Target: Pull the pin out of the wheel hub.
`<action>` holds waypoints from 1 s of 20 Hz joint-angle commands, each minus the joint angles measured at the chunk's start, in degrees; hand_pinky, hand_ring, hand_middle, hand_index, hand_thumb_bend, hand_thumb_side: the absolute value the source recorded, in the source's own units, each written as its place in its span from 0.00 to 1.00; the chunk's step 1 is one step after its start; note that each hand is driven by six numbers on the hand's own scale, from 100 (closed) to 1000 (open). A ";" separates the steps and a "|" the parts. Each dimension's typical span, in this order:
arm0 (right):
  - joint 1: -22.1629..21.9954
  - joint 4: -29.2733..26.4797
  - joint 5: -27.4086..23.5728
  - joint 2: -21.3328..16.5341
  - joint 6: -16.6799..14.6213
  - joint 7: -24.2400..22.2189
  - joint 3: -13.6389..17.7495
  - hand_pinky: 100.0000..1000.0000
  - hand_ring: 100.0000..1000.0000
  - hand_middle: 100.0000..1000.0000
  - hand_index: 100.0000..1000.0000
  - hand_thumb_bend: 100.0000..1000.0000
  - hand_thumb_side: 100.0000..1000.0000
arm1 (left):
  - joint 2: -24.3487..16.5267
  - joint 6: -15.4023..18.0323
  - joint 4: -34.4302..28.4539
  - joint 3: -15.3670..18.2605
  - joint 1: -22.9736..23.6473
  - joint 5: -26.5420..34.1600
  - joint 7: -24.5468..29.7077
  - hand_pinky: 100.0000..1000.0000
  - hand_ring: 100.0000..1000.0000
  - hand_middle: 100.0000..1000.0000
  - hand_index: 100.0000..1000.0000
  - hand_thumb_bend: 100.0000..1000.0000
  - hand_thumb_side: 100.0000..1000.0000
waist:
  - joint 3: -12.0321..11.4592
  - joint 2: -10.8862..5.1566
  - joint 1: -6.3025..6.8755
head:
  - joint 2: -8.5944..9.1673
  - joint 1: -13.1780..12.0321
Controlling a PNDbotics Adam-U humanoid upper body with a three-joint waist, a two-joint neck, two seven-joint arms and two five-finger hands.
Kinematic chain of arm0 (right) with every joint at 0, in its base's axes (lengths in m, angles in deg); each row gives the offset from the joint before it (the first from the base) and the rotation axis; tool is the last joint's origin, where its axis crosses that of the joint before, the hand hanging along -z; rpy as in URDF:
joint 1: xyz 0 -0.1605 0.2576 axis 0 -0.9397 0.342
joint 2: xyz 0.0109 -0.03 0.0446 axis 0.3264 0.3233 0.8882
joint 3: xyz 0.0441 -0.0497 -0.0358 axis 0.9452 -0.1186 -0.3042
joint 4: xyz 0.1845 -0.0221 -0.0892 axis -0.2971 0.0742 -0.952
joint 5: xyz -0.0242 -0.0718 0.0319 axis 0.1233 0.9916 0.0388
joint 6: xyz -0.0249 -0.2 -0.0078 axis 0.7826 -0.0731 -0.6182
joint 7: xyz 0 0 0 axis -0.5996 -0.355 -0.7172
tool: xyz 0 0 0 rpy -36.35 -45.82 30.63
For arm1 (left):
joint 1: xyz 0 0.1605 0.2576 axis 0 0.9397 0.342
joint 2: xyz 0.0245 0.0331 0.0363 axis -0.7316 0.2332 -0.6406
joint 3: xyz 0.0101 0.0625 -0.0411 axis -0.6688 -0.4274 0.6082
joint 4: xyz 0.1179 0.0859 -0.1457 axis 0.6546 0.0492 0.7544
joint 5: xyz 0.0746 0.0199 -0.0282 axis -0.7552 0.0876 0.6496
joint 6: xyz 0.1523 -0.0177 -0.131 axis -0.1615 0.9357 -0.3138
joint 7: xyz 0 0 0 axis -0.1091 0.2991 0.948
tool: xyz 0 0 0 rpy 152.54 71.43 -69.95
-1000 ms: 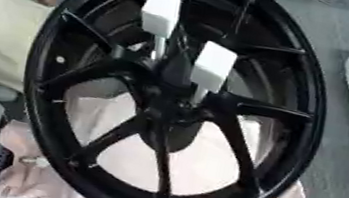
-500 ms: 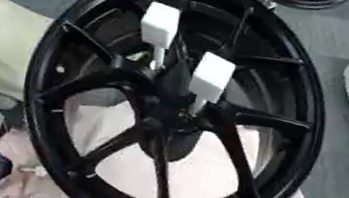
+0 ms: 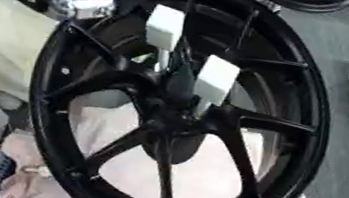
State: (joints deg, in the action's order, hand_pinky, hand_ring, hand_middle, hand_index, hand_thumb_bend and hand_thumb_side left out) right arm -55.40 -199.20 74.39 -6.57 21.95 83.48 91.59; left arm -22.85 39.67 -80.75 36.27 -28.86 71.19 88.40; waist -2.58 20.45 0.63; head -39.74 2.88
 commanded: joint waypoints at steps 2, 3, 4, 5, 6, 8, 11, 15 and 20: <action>0.38 -0.14 0.29 -1.16 -0.21 -0.59 -0.08 0.61 0.53 0.49 0.59 0.43 0.15 | -0.90 -3.89 -0.30 -0.99 -0.77 -0.27 -1.73 0.72 0.69 0.74 0.83 0.00 0.65 | -0.08 -0.85 -0.05 | -0.47 -0.67; 0.39 -0.12 0.29 -1.14 -0.24 -0.65 -0.09 0.61 0.53 0.49 0.59 0.43 0.15 | -0.75 -4.42 -0.31 -1.18 -0.86 -0.29 -1.73 0.72 0.69 0.74 0.83 0.00 0.65 | -0.08 -0.83 -0.07 | -0.49 -0.71; 0.39 -0.10 0.29 -1.14 -0.26 -0.68 -0.09 0.61 0.53 0.49 0.59 0.43 0.15 | -0.67 -4.75 -0.37 -1.28 -0.92 -0.28 -1.72 0.72 0.69 0.74 0.83 0.00 0.65 | -0.09 -0.82 -0.08 | -0.51 -0.72; 0.36 -0.02 0.30 -1.05 -0.28 -0.75 -0.13 0.61 0.53 0.49 0.59 0.43 0.15 | -0.42 -5.05 -0.23 -1.45 -0.85 -0.40 -1.64 0.71 0.69 0.74 0.83 0.00 0.64 | -0.02 -0.71 -0.15 | -0.67 -0.80; 0.35 0.06 0.32 -0.90 -0.33 -0.85 -0.19 0.61 0.53 0.49 0.59 0.43 0.15 | 0.03 -5.23 0.21 -1.66 -0.82 -0.83 -1.66 0.72 0.70 0.75 0.83 0.00 0.61 | 0.05 -0.60 -0.23 | -0.78 -0.87; 0.32 0.22 0.36 -0.60 -0.44 -1.08 -0.28 0.61 0.53 0.49 0.59 0.43 0.15 | 0.93 -5.15 1.57 -2.11 -0.84 -2.14 -2.05 0.75 0.73 0.77 0.84 0.01 0.55 | 0.14 -0.43 -0.35 | -0.93 -0.94; 0.20 0.44 0.44 -0.24 -0.57 -1.30 -0.29 0.61 0.52 0.49 0.59 0.44 0.16 | 1.97 -4.13 4.30 -2.62 -0.73 -4.96 -3.57 0.77 0.74 0.75 0.82 0.11 0.48 | 0.28 -0.20 -0.49 | -1.08 -1.10; 0.07 0.69 0.55 0.16 -0.73 -1.48 -0.30 0.61 0.52 0.49 0.59 0.44 0.16 | 3.00 -1.72 7.57 -3.25 -0.15 -9.02 -5.21 0.79 0.75 0.75 0.82 0.21 0.43 | 0.40 0.18 -0.66 | -1.10 -1.22; 0.11 0.82 0.63 0.44 -0.83 -1.65 -0.29 0.61 0.52 0.49 0.58 0.44 0.16 | 3.75 1.63 10.46 -3.73 0.27 -11.76 -5.42 0.80 0.76 0.75 0.82 0.26 0.47 | 0.39 0.46 -0.77 | -0.93 -1.42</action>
State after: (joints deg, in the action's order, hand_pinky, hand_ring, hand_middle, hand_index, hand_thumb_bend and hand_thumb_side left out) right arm -55.44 -197.99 74.50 -5.01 21.28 82.00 91.02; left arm -18.56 40.44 -70.71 32.06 -27.89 60.13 83.12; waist -2.23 22.01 -0.10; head -40.75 1.60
